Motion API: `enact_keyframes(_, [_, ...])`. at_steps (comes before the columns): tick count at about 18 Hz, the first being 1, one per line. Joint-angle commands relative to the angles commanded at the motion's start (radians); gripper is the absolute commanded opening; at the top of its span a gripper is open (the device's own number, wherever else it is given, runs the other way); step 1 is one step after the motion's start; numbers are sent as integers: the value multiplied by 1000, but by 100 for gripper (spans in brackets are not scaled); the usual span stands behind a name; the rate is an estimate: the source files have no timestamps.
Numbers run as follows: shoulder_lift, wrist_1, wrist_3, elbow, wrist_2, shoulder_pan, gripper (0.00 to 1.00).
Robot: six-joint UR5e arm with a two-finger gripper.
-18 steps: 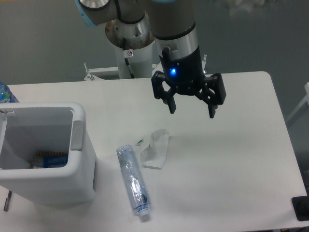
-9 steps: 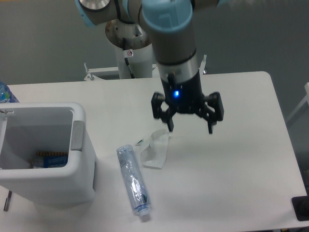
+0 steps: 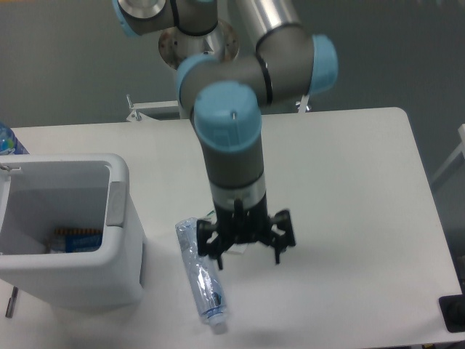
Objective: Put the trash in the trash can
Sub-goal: 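Move the gripper down over the clear plastic bottle, then lower the gripper and close it around the bottle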
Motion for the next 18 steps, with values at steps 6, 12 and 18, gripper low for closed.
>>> enact_keyframes(6, [-106,5,-57,31,-29,5,100])
enact_keyframes(12, [-178,29,-89,38,-23,3,100])
enact_keyframes(18, [-209,35,-135,34,-2,-18,100])
